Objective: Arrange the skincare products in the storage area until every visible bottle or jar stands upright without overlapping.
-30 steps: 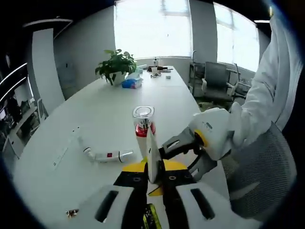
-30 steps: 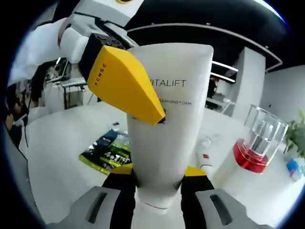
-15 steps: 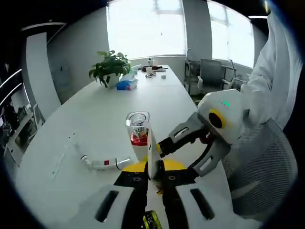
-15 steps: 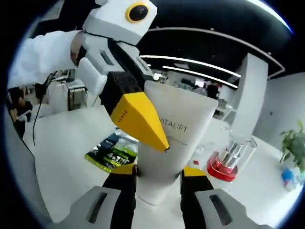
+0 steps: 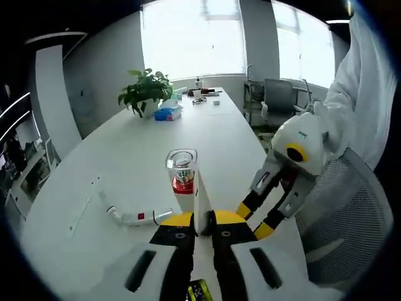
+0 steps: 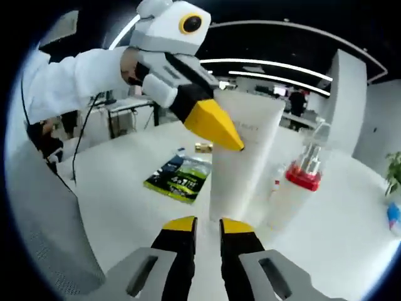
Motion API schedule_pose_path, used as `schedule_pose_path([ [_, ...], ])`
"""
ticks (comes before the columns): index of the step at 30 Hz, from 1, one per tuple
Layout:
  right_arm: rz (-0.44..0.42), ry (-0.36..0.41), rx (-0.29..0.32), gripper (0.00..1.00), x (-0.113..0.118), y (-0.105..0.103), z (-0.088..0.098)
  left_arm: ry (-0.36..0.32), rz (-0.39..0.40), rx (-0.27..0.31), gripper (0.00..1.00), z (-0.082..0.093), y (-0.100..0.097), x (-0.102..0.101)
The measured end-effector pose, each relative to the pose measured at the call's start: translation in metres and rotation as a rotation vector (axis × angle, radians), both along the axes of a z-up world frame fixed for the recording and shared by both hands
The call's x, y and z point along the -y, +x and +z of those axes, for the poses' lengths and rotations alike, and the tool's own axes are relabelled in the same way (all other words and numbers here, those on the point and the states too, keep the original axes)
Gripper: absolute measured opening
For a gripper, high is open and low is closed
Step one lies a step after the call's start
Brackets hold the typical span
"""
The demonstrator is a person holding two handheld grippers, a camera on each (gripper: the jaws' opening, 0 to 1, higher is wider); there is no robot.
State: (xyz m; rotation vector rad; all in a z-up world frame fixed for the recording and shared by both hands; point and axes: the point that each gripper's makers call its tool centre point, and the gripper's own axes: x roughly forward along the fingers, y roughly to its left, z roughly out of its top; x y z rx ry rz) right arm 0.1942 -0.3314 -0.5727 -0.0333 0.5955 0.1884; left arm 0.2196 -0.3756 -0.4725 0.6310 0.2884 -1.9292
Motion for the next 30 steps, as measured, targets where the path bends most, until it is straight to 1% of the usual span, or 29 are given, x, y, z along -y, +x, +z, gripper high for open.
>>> schedule_pose_path([
  [1, 0.007, 0.004, -0.019, 0.07, -0.002, 0.001, -0.005, -0.002, 0.0, -0.004, 0.05, 0.0, 0.0, 0.0],
  [2, 0.021, -0.028, -0.02, 0.05, -0.002, 0.005, -0.01, -0.004, 0.001, -0.009, 0.05, 0.0, 0.0, 0.001],
  [3, 0.026, -0.037, -0.021, 0.04, -0.002, 0.006, -0.011, -0.006, -0.001, -0.008, 0.05, 0.0, 0.0, 0.002],
  [4, 0.026, -0.06, -0.016, 0.03, -0.001, 0.011, -0.013, -0.009, -0.001, -0.007, 0.05, 0.001, 0.0, 0.003],
  [5, 0.023, -0.057, -0.019, 0.03, 0.0, 0.015, -0.015, -0.01, 0.0, -0.006, 0.05, 0.001, 0.0, 0.003],
  [7, -0.013, -0.025, -0.011, 0.03, 0.003, 0.021, -0.015, -0.014, -0.002, -0.006, 0.05, 0.001, 0.0, 0.005],
  [9, -0.036, -0.026, -0.013, 0.03, 0.01, 0.026, -0.018, -0.017, 0.002, -0.016, 0.05, 0.001, 0.002, 0.008],
  [10, -0.05, -0.025, -0.006, 0.02, 0.013, 0.028, -0.016, -0.02, 0.004, -0.02, 0.05, 0.001, 0.003, 0.009],
  [14, -0.071, -0.012, -0.006, 0.02, 0.02, 0.032, -0.019, -0.026, 0.007, -0.031, 0.05, 0.001, 0.005, 0.013],
  [16, -0.077, -0.019, -0.005, 0.01, 0.022, 0.032, -0.019, -0.03, -0.001, -0.028, 0.05, 0.002, 0.004, 0.015],
  [20, -0.097, -0.008, -0.009, 0.01, 0.027, 0.032, -0.02, -0.03, -0.005, -0.022, 0.06, 0.002, 0.003, 0.018],
  [23, -0.1, -0.008, -0.008, 0.01, 0.029, 0.033, -0.021, -0.03, -0.004, -0.026, 0.06, 0.002, 0.004, 0.02],
  [29, -0.109, 0.003, -0.011, 0.0, 0.029, 0.037, -0.023, -0.022, -0.011, -0.021, 0.06, 0.002, 0.005, 0.022],
  [30, -0.109, 0.006, -0.012, 0.0, 0.029, 0.039, -0.026, -0.02, -0.014, -0.017, 0.06, 0.002, 0.006, 0.022],
])
